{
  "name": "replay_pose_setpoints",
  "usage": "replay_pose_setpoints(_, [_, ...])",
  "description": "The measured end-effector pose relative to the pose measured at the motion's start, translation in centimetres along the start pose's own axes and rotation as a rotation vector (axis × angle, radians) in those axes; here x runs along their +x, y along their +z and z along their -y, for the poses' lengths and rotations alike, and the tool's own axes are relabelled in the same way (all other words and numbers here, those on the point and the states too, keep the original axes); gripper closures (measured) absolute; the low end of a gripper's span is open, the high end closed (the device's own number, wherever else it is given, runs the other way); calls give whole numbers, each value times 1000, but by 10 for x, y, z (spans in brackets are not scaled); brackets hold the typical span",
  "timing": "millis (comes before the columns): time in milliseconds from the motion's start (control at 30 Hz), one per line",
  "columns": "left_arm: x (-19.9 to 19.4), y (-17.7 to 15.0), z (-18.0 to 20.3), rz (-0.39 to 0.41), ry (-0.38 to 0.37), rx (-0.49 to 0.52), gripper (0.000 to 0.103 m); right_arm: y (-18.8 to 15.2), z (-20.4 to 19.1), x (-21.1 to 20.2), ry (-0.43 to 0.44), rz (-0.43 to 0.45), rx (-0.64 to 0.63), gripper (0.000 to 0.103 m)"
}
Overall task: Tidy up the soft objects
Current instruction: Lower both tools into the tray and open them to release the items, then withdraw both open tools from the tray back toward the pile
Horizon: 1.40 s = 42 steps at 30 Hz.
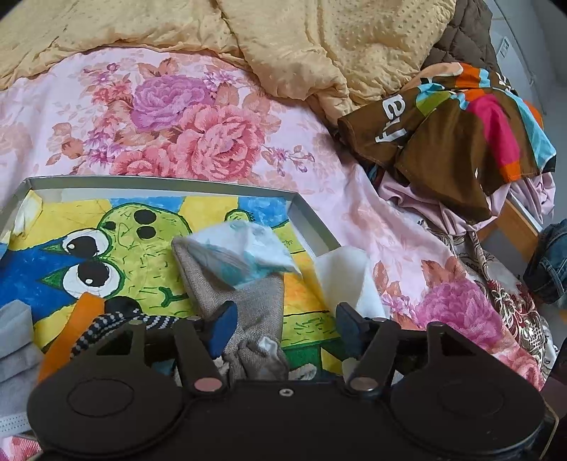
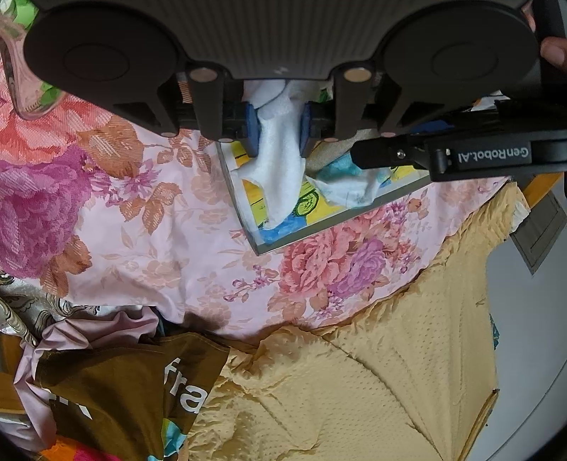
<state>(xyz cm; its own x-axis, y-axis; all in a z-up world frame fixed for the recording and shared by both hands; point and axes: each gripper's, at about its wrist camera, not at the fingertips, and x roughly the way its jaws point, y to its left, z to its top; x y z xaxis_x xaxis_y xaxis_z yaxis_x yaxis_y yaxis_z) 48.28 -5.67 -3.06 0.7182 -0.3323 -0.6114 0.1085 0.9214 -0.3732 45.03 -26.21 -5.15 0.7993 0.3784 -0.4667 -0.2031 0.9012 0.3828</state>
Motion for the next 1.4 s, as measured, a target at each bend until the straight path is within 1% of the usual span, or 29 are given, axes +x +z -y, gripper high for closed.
replay_pose_setpoints(67, [-4, 0, 1, 4, 3, 6, 36, 0, -1, -1, 3, 0, -2, 72])
replay_pose_setpoints(133, [-9, 1, 2, 11, 11, 12, 32, 1, -2, -3, 5, 2, -6, 65])
replay_pose_setpoints(200, [-16, 1, 2, 22, 23, 12, 26, 2, -3, -5, 6, 6, -9, 61])
replay_pose_setpoints(267, [-23, 3, 3, 32, 37, 19, 22, 3, -4, -8, 6, 10, -15, 59])
replay_pose_setpoints(367, [-38, 5, 5, 57, 55, 37, 17, 4, -7, -14, 3, 20, -26, 54])
replay_pose_setpoints(533, [-67, 7, 11, 100, 91, 64, 14, 9, -13, -32, 17, 52, -36, 44])
replay_pose_setpoints(600, [-81, 5, 14, 126, 103, 78, 8, 11, -17, -42, 22, 70, -45, 40])
replay_pose_setpoints(667, [-95, 3, 16, 152, 117, 94, 7, 13, -22, -53, 29, 94, -55, 36])
replay_pose_setpoints(767, [-117, -2, 18, 172, 128, 103, 6, 15, -30, -70, 37, 121, -74, 31])
replay_pose_setpoints(900, [-145, -10, 19, 206, 142, 95, 2, 15, -41, -92, 52, 154, -101, 19])
replay_pose_setpoints(1000, [-166, -18, 20, 237, 156, 96, 2, 12, -51, -109, 64, 172, -127, 11])
replay_pose_setpoints(1133, [-195, -34, 20, 286, 172, 71, 1, 5, -66, -135, 65, 224, -182, 1])
replay_pose_setpoints(1233, [-213, -46, 20, 304, 181, 60, 1, -3, -78, -154, 72, 268, -224, 0])
replay_pose_setpoints(1400, [-242, -70, 15, 334, 185, 57, 1, -20, -100, -179, 94, 299, -297, 0])
